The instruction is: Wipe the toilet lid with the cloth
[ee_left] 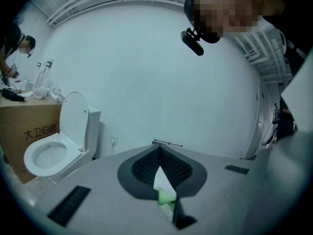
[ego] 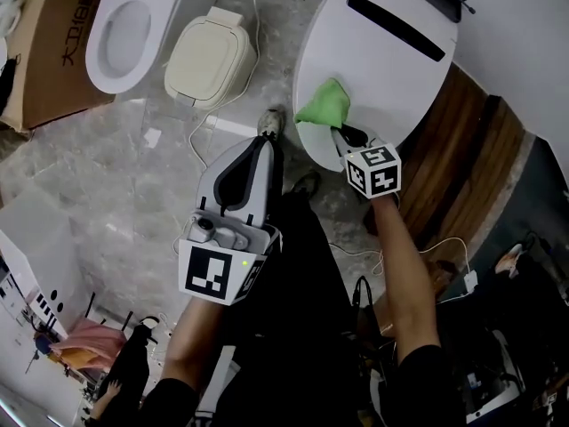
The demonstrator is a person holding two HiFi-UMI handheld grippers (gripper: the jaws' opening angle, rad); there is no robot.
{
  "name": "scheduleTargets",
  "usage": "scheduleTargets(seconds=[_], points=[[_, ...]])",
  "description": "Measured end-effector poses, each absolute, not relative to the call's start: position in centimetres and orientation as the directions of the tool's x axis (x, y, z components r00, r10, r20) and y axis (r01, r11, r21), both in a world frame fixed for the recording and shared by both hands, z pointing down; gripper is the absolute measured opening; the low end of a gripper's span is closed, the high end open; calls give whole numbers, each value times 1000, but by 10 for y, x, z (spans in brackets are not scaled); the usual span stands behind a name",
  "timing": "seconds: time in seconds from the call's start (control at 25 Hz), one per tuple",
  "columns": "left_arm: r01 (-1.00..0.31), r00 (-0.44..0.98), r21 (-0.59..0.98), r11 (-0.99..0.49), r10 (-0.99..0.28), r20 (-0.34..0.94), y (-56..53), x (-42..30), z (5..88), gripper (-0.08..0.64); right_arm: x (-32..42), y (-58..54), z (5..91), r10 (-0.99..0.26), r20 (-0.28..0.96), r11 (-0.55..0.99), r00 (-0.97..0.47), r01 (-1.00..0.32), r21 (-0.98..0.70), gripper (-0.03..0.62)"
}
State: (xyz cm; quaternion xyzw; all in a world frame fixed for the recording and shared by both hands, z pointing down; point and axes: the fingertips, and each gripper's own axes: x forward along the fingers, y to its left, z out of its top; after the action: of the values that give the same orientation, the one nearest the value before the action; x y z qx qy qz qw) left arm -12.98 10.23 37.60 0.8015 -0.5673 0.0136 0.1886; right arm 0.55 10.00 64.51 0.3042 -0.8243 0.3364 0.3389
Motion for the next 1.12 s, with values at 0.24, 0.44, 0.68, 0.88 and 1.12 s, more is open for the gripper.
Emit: scheduleTargets(seconds=[0.24,0.44,0.68,0.88,1.12], points=[[-893,404,304,-331,-888,219,43,-124,376,9,12,-4,624,-357,753,552,-553,-775,-307,37],[-882,427,310,-355,-881,206,-8,-130,370,9,13,-83,616,-430,742,500,-515,-820,-279,37],[-876,447,323,-357,-854,266,-53,-146,383,9,6,-169,611,-502,740,480,-448,-856,-192,37],[-873,452,333,-356,-847,279,-83,-156,395,9,3,-215,626,-501,768,479,-398,-867,-136,37],[-866,459,363,-344,-834,305,-100,-166,410,9,-1,-228,667,-427,834,445,-349,-884,-143,37]])
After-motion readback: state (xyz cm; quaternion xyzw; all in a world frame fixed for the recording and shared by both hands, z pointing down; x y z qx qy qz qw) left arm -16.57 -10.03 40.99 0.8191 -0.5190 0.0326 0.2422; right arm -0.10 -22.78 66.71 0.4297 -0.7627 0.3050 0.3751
